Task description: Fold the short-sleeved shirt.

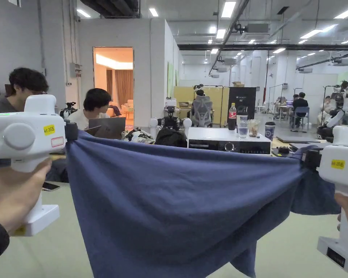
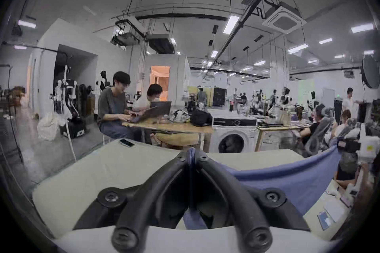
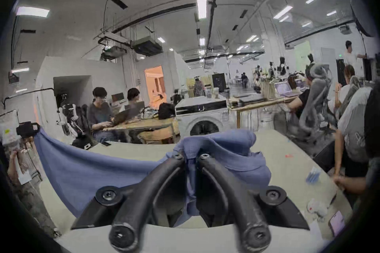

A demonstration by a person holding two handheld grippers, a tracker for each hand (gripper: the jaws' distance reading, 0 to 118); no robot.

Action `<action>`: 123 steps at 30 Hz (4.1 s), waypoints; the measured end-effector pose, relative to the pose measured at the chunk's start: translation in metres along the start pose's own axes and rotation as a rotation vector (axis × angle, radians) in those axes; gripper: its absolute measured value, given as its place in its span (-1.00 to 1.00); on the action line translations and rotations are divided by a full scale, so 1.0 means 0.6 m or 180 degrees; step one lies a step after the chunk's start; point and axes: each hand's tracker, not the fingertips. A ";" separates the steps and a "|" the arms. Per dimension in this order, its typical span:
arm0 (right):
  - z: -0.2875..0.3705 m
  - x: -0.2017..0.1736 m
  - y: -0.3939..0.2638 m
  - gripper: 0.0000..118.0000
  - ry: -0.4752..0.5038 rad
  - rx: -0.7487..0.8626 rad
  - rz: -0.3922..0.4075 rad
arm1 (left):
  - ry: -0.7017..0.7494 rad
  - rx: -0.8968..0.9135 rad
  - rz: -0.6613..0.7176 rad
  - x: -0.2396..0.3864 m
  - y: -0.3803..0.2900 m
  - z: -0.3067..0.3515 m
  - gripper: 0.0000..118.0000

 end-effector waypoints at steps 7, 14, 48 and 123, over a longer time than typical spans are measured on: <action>-0.102 0.003 0.069 -0.94 -0.0107 0.0051 0.0132 | 0.0082 0.0014 -0.0220 0.040 0.034 -0.094 -1.00; -0.200 -0.010 0.103 -0.94 -0.0344 -0.0074 0.0460 | 0.0198 -0.0169 -0.0356 0.079 0.026 -0.184 -1.00; 0.287 0.133 -0.602 -0.94 -0.0609 -0.1353 -0.0643 | -0.0390 -0.1713 0.0545 -0.033 -0.600 0.304 -1.00; -0.242 0.166 -0.477 -0.11 0.0233 -0.3050 -0.0252 | 0.0129 -0.2347 0.0668 0.013 -0.644 0.255 -0.96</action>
